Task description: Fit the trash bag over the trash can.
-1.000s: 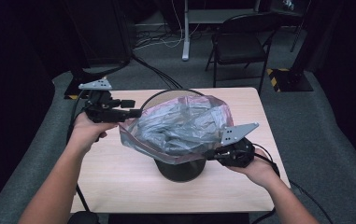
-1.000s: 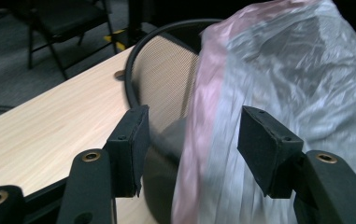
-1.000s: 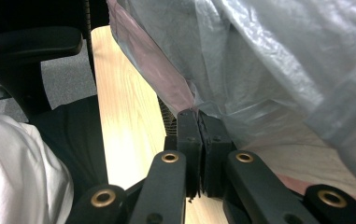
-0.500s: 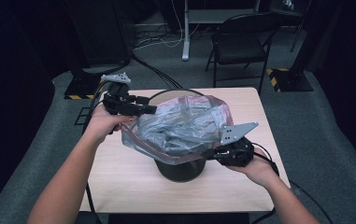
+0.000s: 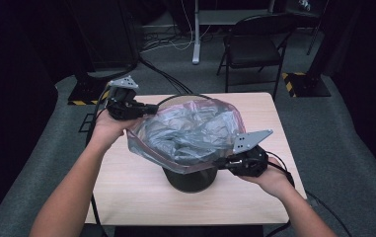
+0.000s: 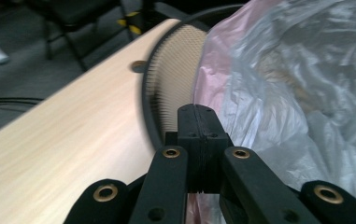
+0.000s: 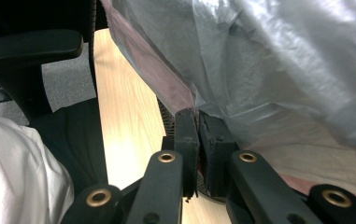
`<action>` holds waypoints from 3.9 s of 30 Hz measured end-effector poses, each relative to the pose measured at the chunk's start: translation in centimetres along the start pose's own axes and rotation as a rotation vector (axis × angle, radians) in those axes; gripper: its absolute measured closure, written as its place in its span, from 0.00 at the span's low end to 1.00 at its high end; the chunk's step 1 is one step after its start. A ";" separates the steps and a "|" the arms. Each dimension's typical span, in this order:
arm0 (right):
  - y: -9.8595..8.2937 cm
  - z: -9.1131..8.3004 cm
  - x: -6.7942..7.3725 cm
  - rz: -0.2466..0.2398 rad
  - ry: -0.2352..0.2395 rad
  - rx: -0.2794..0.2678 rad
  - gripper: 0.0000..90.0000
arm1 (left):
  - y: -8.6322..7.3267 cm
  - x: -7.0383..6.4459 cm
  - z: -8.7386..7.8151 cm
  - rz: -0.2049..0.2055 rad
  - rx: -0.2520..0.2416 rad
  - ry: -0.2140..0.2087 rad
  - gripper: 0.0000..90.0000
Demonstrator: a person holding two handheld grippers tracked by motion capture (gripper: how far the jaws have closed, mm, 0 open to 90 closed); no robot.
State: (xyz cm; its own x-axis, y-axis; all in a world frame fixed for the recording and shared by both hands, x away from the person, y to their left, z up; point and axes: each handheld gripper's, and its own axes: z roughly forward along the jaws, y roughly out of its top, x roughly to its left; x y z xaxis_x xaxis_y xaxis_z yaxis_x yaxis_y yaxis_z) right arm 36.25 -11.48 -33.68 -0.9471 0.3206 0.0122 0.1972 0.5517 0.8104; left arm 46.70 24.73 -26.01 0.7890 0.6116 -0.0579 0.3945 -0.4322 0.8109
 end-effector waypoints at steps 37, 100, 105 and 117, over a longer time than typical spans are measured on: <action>2.2 -6.6 -0.2 0.050 -0.092 -0.119 0.67 | -2.2 3.6 2.5 -0.117 -0.068 0.058 1.00; 1.7 2.1 -13.7 0.303 -0.162 0.061 1.00 | -5.6 4.5 5.2 -0.155 0.073 0.022 1.00; 0.8 2.4 -13.0 0.310 -0.142 0.051 1.00 | -7.0 4.8 4.6 -0.180 0.056 0.017 1.00; -0.3 3.2 -12.3 0.304 -0.153 0.066 1.00 | -8.4 4.8 4.7 -0.196 0.078 0.014 1.00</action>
State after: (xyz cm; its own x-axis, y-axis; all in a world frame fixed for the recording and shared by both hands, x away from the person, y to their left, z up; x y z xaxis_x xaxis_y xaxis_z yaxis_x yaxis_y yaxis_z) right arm 48.67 -13.15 -35.94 -0.7943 0.5874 0.1552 0.4855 0.4601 0.7434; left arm 49.41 28.19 -35.79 0.6873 0.6979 -0.2016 0.5754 -0.3536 0.7375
